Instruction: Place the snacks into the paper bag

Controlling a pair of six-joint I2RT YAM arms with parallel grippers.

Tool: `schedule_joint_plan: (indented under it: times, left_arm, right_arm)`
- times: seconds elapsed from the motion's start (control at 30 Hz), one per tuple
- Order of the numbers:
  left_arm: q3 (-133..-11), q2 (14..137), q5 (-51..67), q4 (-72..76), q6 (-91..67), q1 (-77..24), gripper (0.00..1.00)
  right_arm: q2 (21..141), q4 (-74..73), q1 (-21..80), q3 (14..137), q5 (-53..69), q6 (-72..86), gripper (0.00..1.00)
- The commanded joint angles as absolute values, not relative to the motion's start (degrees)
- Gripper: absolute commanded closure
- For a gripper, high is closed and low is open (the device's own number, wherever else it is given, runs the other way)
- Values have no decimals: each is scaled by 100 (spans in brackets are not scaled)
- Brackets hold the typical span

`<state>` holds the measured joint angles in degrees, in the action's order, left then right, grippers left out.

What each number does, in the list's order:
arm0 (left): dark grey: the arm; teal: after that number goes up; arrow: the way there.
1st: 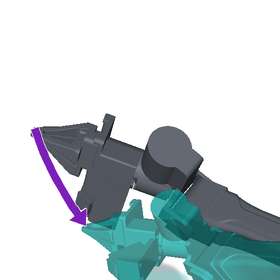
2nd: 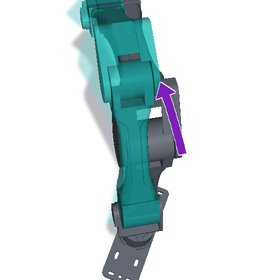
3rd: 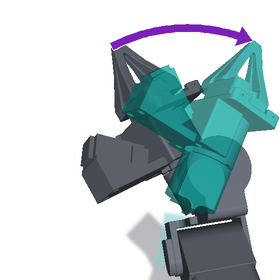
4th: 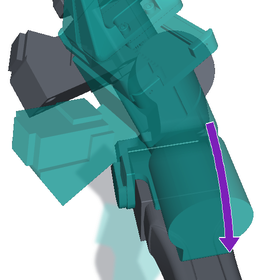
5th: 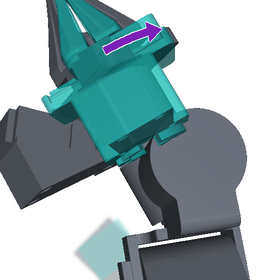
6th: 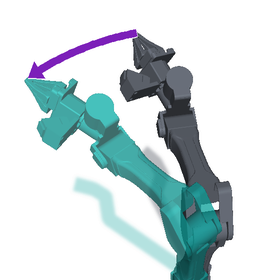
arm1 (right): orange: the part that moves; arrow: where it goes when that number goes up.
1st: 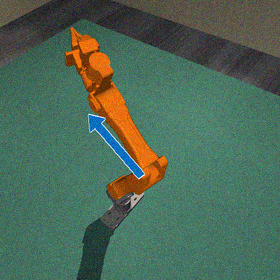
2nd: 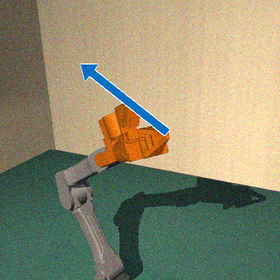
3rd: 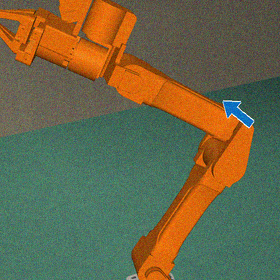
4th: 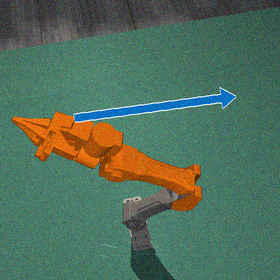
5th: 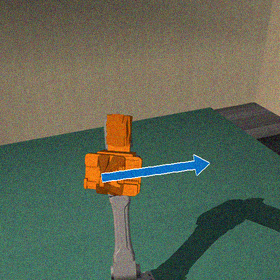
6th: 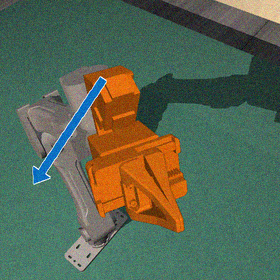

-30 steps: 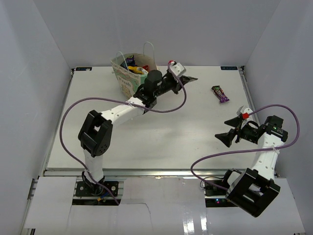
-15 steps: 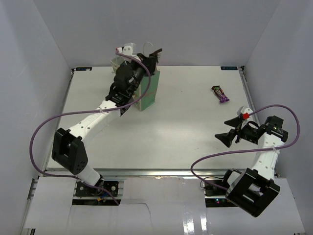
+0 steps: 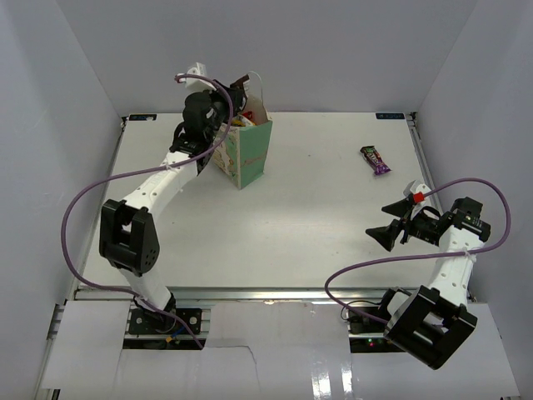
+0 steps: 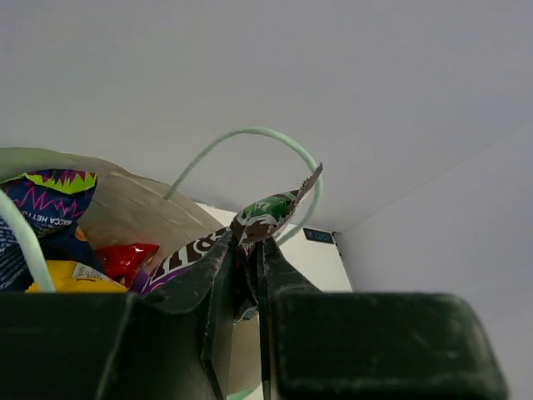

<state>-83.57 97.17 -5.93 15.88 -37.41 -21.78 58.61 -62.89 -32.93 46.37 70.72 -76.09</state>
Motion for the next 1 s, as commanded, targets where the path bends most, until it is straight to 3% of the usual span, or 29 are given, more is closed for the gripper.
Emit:
schedule_joint_plan:
  times: [0.0,0.07,0.1,0.13,0.23,0.27,0.4,0.6,0.73,0.77,0.9,0.97]
  left_arm:
    - [-8902,9896,-229,1503,-4034,-2048,100]
    - [-9043,10124,-158,1485,-4060,-2021,99]
    - [-9148,10256,-141,1485,-4104,-2013,93]
    - [-9193,10300,-71,1477,-4131,-2004,78]
    - [-9325,10450,183,1477,-4192,-1986,52]
    - [-9360,10459,341,1485,-4201,-1986,39]
    - [-9492,10459,562,1494,-4122,-1978,19]
    - [-9527,10064,1035,1617,-3719,-1986,15]
    - [-9133,9441,1949,1933,-3183,-1986,12]
    - [-8819,9265,2099,1951,-3060,-1986,11]
    - [-7687,8046,2522,1960,-2936,-1995,6]
    - [-7148,7631,2820,1960,-2857,-2021,4]
  right_arm:
    - [5880,-6337,-3322,4790,7207,-7717,5]
    - [5880,-6311,-3322,4781,7190,-7708,5]
    - [5880,-6311,-3322,4781,7189,-7717,5]
    - [5889,-6302,-3322,4773,7189,-7717,5]
    - [5906,-6302,-3314,4772,7181,-7717,5]
    - [5924,-6293,-3313,4764,7172,-7717,5]
    - [5959,-6302,-3322,4764,7163,-7726,5]
    - [6064,-5883,-3313,4825,7058,-7297,5]
    - [6196,-3855,-3200,4782,6269,-4919,0]
    - [6205,-3310,-3156,4746,5910,-3791,0]
    - [6477,-1804,-2350,4912,3436,-2498,1]
    - [6793,-1390,-1944,5114,2205,-2172,7]
